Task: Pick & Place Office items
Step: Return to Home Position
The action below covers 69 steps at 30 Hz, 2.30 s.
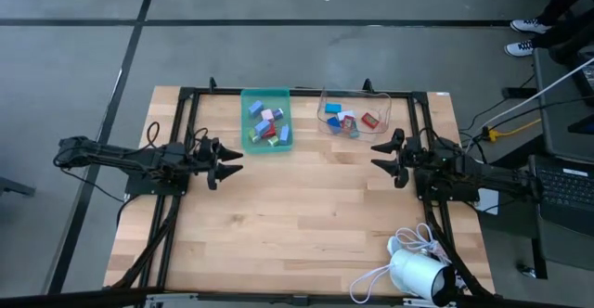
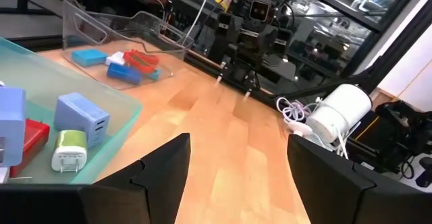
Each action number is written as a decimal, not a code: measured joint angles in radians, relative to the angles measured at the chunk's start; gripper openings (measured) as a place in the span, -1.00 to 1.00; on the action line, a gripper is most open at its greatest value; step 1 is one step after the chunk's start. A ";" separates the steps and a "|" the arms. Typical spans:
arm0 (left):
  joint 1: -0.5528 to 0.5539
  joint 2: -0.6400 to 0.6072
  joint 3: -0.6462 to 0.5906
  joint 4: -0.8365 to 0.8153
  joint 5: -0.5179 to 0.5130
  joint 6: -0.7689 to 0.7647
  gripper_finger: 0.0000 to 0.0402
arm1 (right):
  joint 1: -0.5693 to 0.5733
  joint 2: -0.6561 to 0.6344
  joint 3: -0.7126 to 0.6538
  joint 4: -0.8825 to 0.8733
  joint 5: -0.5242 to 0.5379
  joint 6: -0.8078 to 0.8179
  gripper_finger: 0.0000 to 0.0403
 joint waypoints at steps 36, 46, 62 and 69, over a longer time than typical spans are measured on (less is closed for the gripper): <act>0.023 -0.336 0.000 0.013 0.003 0.002 0.21 | 0.012 -0.053 0.002 0.006 -0.008 0.003 0.15; 0.023 -0.336 0.000 0.014 0.003 0.002 0.21 | -0.003 -0.053 0.002 0.006 -0.008 0.003 0.15; 0.023 -0.336 0.000 0.014 0.003 0.002 0.21 | -0.003 -0.053 0.001 0.006 -0.008 0.003 0.15; 0.023 -0.336 0.000 0.014 0.003 0.002 0.21 | -0.003 -0.053 0.001 0.006 -0.008 0.003 0.15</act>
